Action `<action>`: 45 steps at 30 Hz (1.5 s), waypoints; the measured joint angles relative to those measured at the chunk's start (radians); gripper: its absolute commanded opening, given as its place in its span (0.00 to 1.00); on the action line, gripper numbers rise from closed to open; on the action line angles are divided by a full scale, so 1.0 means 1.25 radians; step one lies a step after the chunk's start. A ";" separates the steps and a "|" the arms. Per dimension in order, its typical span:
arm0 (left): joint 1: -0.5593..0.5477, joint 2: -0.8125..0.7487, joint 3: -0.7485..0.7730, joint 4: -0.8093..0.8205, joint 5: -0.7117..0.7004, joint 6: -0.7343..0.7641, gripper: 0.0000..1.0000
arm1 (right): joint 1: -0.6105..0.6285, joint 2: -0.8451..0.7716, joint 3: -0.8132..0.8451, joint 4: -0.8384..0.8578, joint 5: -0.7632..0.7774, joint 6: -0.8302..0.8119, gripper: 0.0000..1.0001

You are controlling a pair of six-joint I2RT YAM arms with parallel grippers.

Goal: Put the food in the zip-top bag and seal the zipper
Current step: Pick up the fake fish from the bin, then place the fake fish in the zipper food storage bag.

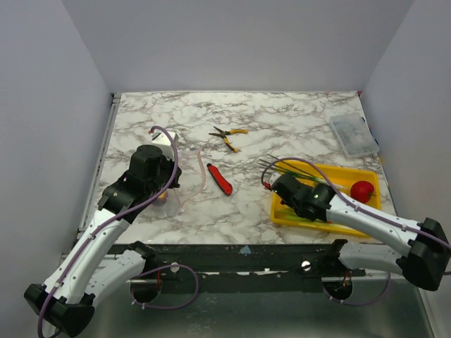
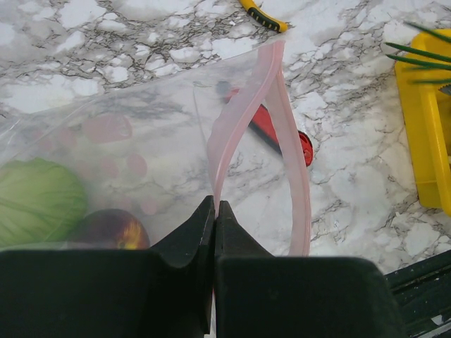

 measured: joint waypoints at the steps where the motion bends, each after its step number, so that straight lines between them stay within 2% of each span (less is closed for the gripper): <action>1: 0.000 0.000 0.000 0.000 0.000 0.000 0.00 | 0.000 -0.028 0.000 -0.008 -0.018 -0.010 0.00; 7: 0.000 0.007 0.000 0.002 0.000 -0.001 0.00 | 0.000 -0.207 0.009 -0.034 -0.104 -0.053 0.00; 11: 0.000 0.017 0.001 0.002 0.017 -0.007 0.00 | -0.001 -0.287 0.065 -0.009 -0.181 -0.062 0.00; 15: 0.000 0.026 0.019 -0.005 0.053 -0.022 0.00 | -0.001 -0.328 0.085 0.155 -0.289 -0.039 0.00; 19: 0.001 0.026 0.051 -0.008 0.084 -0.041 0.00 | -0.001 -0.313 0.052 0.432 -0.409 0.045 0.00; 23: 0.001 0.027 0.071 -0.009 0.091 -0.045 0.00 | 0.007 -0.235 -0.028 0.811 -0.521 0.164 0.00; 26: 0.001 0.031 0.085 -0.014 0.092 -0.045 0.00 | 0.051 -0.133 -0.072 1.071 -0.554 0.207 0.00; 31: 0.001 0.031 0.098 -0.029 0.101 -0.045 0.00 | 0.170 0.076 -0.077 1.477 -0.543 0.158 0.00; 35: 0.001 0.017 0.107 -0.038 0.108 -0.045 0.00 | 0.228 0.259 -0.047 1.733 -0.492 0.075 0.00; 42: 0.001 -0.005 0.138 -0.071 0.107 -0.044 0.00 | 0.242 0.445 0.040 1.811 -0.413 -0.048 0.11; 44: 0.001 -0.014 0.140 -0.075 0.105 -0.042 0.00 | 0.242 0.488 0.073 1.816 -0.393 -0.082 0.20; 45: 0.002 -0.018 0.140 -0.078 0.101 -0.041 0.00 | 0.242 0.498 0.084 1.817 -0.388 -0.092 0.28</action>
